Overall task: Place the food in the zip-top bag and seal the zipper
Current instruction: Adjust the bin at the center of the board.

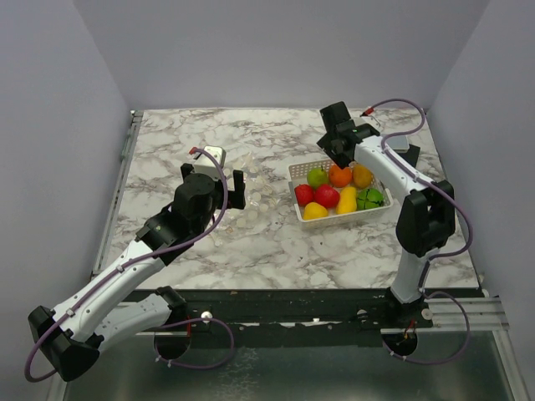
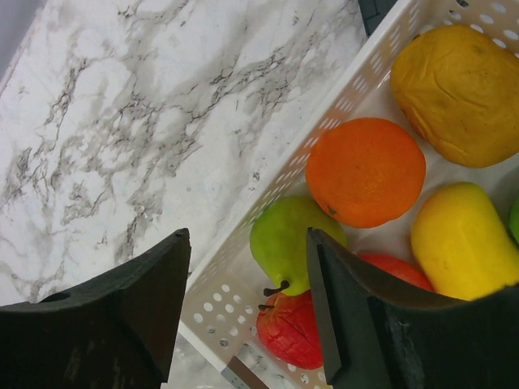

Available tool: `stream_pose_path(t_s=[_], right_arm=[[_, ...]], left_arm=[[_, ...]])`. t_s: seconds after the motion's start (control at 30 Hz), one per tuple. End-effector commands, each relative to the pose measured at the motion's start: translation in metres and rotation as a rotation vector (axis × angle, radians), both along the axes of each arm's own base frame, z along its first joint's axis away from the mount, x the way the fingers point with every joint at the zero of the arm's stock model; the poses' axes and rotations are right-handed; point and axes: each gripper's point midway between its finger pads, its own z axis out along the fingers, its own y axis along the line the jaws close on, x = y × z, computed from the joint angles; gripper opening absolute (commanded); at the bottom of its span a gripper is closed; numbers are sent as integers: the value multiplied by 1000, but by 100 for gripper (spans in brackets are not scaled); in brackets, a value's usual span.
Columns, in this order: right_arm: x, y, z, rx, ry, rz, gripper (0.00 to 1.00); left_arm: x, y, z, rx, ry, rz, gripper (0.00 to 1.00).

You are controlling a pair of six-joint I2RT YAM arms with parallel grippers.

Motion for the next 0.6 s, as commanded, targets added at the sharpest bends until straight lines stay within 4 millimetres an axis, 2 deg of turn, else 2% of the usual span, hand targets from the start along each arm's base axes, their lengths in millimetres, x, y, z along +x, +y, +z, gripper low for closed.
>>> stream_pose_path(t_s=[0.0, 0.2, 0.57], right_arm=[[1, -5, -14, 3, 21, -107, 62], [9, -7, -33, 28, 62, -167, 58], [20, -8, -49, 66, 95, -192, 53]], left_arm=[[-3, -4, 4, -25, 3, -25, 99], [-4, -4, 7, -31, -3, -29, 99], [-4, -4, 7, -32, -4, -27, 99]])
